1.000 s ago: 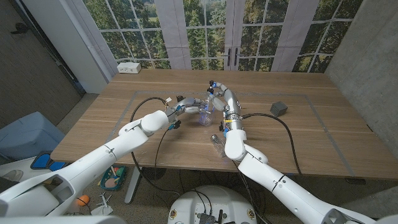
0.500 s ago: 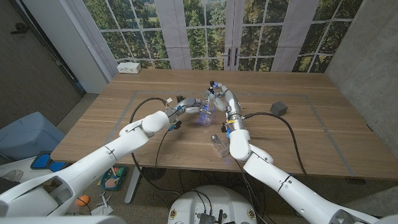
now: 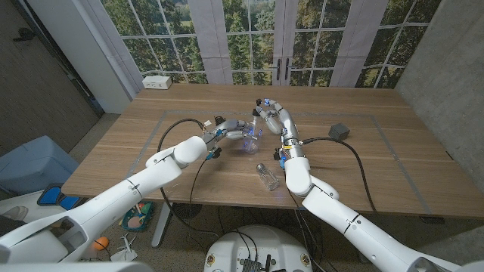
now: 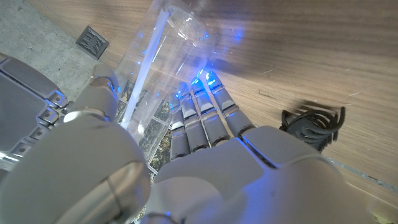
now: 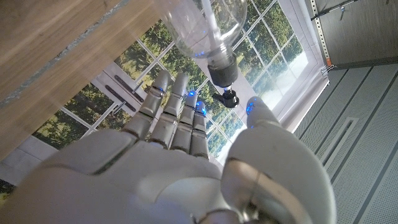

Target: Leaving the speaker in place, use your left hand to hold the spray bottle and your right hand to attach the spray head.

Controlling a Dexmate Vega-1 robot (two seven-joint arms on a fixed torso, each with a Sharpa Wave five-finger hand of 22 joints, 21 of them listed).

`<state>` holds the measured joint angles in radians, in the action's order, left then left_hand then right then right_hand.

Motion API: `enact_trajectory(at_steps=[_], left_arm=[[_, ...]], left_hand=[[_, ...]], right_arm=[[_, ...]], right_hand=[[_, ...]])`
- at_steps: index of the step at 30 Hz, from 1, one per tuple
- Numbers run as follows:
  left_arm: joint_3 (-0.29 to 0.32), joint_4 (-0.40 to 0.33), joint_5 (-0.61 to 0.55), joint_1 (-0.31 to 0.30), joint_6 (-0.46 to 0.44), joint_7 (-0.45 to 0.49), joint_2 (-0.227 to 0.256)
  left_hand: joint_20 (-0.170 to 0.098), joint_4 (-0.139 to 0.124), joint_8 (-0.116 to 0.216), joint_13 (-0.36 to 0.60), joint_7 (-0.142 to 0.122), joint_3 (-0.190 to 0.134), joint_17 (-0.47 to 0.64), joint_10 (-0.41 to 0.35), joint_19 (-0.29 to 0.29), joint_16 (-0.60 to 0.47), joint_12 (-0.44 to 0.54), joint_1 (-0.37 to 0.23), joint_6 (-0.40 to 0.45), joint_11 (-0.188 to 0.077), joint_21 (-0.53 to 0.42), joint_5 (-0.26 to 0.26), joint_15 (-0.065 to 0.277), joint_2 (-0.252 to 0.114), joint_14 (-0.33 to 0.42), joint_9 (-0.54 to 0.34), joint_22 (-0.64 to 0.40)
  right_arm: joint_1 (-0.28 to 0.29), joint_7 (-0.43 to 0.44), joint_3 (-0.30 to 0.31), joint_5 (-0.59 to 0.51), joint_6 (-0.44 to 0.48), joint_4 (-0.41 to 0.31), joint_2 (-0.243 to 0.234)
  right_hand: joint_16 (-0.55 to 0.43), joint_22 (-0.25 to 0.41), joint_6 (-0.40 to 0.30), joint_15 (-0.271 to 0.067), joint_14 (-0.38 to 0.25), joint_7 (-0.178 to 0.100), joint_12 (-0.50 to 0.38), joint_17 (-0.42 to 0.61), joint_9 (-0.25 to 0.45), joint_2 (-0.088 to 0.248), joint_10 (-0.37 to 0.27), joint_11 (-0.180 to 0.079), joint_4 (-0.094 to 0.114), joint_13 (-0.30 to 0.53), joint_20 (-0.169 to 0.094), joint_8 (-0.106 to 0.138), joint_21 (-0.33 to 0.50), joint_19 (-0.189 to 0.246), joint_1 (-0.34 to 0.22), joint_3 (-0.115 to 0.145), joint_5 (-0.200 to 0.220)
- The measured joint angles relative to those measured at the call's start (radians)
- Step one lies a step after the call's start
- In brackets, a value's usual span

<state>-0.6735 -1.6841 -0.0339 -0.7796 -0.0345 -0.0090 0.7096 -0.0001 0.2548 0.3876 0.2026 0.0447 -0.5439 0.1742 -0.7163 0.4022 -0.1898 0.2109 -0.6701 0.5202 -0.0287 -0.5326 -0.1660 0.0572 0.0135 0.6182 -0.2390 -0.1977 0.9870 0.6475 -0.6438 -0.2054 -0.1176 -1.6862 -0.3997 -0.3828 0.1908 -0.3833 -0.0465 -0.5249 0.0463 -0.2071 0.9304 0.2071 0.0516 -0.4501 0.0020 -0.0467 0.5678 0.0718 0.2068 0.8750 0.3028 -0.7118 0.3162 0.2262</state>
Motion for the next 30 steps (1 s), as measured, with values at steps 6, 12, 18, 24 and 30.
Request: enact_trajectory(at_steps=[6,12,18,24,30], left_arm=[[-0.002,-0.015,-0.021,-0.006,-0.011,0.013,0.004],[-0.002,-0.026,-0.041,-0.010,-0.025,0.024,0.007],[-0.002,-0.041,-0.056,-0.014,-0.038,0.028,0.011],[-0.003,-0.050,-0.068,-0.015,-0.047,0.030,0.013],[-0.008,-0.057,-0.087,-0.015,-0.055,0.034,0.014]], left_hand=[[0.000,0.000,-0.001,0.000,0.000,0.000,0.000,0.000,0.000,0.000,-0.002,0.000,0.000,0.000,0.000,0.001,0.000,0.000,0.000,0.000,0.000],[-0.004,0.000,-0.003,-0.001,0.000,0.000,0.000,0.000,-0.004,0.000,-0.003,0.000,0.000,0.000,-0.004,0.001,0.000,0.000,0.000,-0.001,0.000],[-0.004,-0.001,0.002,-0.001,0.000,0.001,0.000,-0.002,-0.004,0.000,-0.002,0.000,0.000,-0.002,-0.004,0.000,0.000,0.000,0.000,-0.001,0.000],[-0.004,-0.001,0.002,0.000,0.000,0.001,0.000,-0.002,-0.004,0.000,0.001,0.000,0.000,-0.002,-0.004,-0.001,0.000,0.000,0.000,-0.001,0.000],[-0.004,-0.001,0.002,0.000,0.000,0.001,0.000,-0.002,-0.004,0.000,0.001,0.001,0.000,-0.002,-0.004,-0.001,0.000,-0.001,0.000,-0.001,0.000]], right_arm=[[0.006,-0.009,0.013,0.007,-0.019,-0.005,-0.007],[0.009,-0.024,0.026,0.018,-0.045,-0.006,-0.017],[0.009,-0.042,0.038,0.029,-0.082,-0.001,-0.025],[0.008,-0.061,0.049,0.032,-0.105,0.002,-0.034],[0.005,-0.082,0.056,0.033,-0.125,0.001,-0.044]], right_hand=[[0.000,0.000,0.011,0.007,0.007,0.000,0.000,-0.001,0.000,-0.007,0.007,0.007,0.002,0.000,0.009,-0.004,-0.008,-0.009,0.008,-0.007,0.007],[0.009,0.000,0.005,0.018,0.018,-0.006,0.000,-0.005,0.000,-0.008,0.013,0.013,0.004,-0.003,0.019,-0.004,-0.008,-0.019,0.034,-0.016,0.007],[0.009,0.000,-0.029,0.027,0.027,-0.031,0.000,-0.004,0.000,-0.012,0.018,0.018,0.002,-0.004,0.025,0.012,-0.008,-0.025,0.057,-0.028,0.011],[0.025,0.000,-0.084,0.034,0.067,-0.040,0.004,-0.009,0.000,-0.012,0.037,0.022,-0.015,-0.011,0.039,0.027,-0.020,-0.039,0.057,-0.033,0.015],[0.039,0.000,-0.124,0.034,0.098,-0.046,0.008,-0.018,0.000,-0.022,0.064,0.011,-0.037,-0.016,0.042,0.035,-0.029,-0.063,0.067,-0.028,0.022]])
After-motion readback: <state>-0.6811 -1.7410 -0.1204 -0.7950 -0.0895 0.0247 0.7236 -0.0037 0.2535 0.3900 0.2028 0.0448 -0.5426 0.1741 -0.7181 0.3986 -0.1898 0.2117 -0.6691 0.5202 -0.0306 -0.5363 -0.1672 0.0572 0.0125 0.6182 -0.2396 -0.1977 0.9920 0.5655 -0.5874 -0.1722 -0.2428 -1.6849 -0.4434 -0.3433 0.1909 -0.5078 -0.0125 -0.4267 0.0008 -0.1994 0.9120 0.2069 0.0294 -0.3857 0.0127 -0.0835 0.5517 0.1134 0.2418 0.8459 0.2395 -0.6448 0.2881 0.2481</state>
